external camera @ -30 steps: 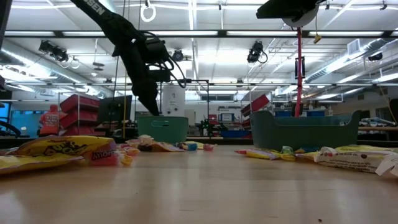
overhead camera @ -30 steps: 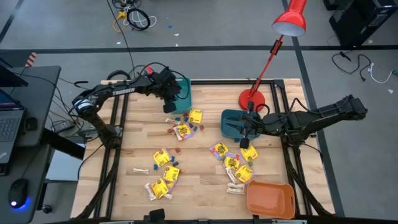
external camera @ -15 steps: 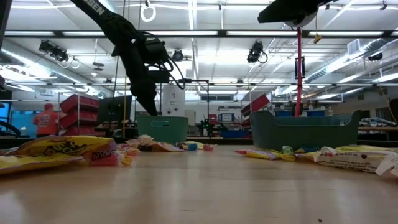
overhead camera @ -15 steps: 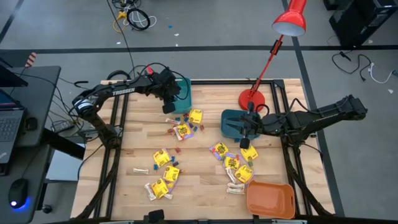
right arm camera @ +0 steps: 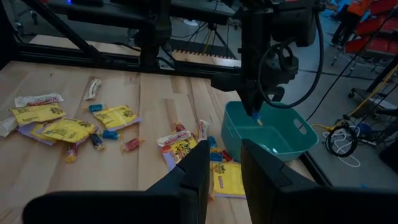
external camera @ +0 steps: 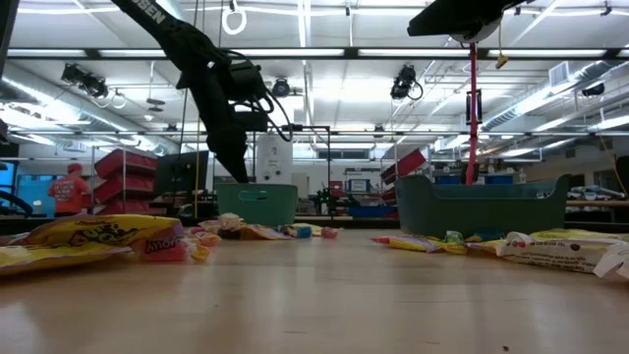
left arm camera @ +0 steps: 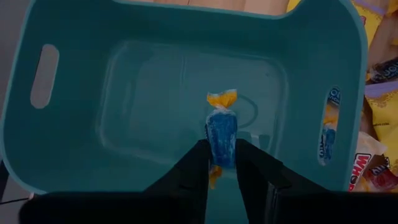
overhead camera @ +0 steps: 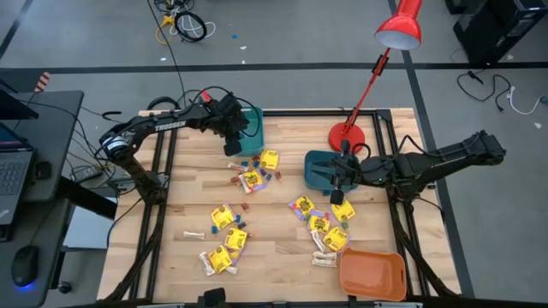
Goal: Sort candy
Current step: Put the blue candy into the green bin, then put the red candy into the green bin
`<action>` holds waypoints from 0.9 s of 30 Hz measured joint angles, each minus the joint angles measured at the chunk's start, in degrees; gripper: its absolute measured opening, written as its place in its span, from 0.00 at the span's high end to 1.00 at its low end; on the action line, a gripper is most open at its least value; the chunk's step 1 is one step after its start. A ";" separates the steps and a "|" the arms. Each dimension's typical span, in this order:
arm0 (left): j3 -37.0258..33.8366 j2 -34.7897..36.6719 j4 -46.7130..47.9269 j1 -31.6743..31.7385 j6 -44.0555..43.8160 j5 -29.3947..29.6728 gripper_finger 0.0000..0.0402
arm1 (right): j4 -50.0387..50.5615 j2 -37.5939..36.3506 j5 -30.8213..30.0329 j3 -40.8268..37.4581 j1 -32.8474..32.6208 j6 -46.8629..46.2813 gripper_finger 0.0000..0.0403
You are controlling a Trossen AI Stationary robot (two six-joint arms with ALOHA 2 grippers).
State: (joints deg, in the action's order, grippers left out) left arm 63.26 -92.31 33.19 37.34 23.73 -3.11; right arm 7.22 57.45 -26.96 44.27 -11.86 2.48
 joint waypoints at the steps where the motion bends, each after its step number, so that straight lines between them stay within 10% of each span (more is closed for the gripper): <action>1: 0.00 0.01 0.00 0.00 0.00 0.00 0.79 | -0.02 0.00 0.00 0.00 0.00 0.00 0.81; 27: 1.01 1.47 5.05 -0.19 -6.05 1.69 0.68 | -0.36 0.00 0.00 0.00 0.00 -0.02 0.81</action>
State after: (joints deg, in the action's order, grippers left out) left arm 64.27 -90.84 38.24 37.15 17.68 -1.43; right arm 6.87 57.45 -26.96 44.27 -11.86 2.46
